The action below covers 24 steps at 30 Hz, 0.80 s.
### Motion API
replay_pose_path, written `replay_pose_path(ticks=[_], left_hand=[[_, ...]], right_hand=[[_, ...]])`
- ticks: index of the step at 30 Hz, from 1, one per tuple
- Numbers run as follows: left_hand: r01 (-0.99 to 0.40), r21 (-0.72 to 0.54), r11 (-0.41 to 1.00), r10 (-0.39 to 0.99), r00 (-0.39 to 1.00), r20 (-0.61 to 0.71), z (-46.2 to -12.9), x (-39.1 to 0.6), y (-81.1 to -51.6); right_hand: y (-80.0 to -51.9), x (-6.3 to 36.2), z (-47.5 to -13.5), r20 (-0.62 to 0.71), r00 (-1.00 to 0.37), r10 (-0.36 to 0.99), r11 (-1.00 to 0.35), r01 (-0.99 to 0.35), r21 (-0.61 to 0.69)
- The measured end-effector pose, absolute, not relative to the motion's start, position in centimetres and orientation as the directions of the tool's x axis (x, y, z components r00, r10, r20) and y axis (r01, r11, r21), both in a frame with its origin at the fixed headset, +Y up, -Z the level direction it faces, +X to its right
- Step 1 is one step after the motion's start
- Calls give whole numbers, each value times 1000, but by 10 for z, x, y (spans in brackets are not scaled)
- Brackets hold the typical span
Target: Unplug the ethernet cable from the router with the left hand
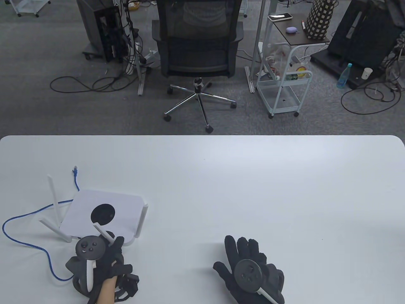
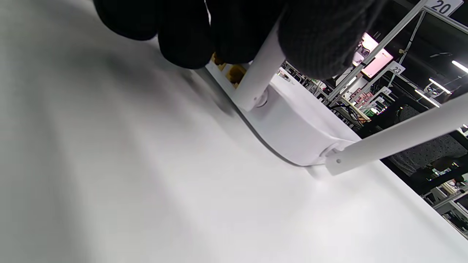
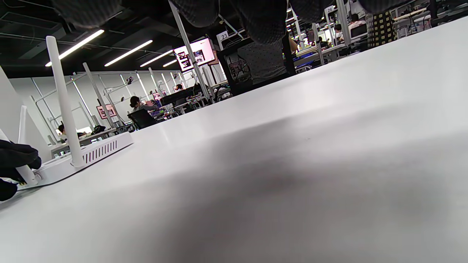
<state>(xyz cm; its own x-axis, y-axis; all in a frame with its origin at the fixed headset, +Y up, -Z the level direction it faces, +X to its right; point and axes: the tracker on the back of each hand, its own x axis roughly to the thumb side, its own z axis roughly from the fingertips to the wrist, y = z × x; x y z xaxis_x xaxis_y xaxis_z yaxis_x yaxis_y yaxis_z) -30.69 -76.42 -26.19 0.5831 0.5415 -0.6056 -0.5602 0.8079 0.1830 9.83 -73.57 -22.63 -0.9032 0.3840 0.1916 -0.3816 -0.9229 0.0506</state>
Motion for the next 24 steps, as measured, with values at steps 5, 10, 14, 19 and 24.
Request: replay_pose_path(ticks=[5, 10, 14, 19, 24], left_hand=[[-527, 186, 829, 517, 596, -614, -260, -305, -767], [-526, 213, 824, 528, 574, -625, -259, -305, -767], [-524, 247, 815, 544, 548, -635, -257, -307, -768], [-646, 344, 682, 693, 420, -586, -254, -310, -767], [-830, 456, 323, 877, 81, -474, -251, -318, -776]], right_hand=[[-736, 98, -227, 195, -897, 396, -918, -394, 52], [-736, 98, -227, 199, -893, 404, -914, -403, 48], [-736, 98, -227, 198, -892, 407, -913, -406, 48], [-736, 98, -227, 196, -891, 409, -912, -407, 51], [-736, 99, -227, 194, -890, 413, -910, -411, 53]])
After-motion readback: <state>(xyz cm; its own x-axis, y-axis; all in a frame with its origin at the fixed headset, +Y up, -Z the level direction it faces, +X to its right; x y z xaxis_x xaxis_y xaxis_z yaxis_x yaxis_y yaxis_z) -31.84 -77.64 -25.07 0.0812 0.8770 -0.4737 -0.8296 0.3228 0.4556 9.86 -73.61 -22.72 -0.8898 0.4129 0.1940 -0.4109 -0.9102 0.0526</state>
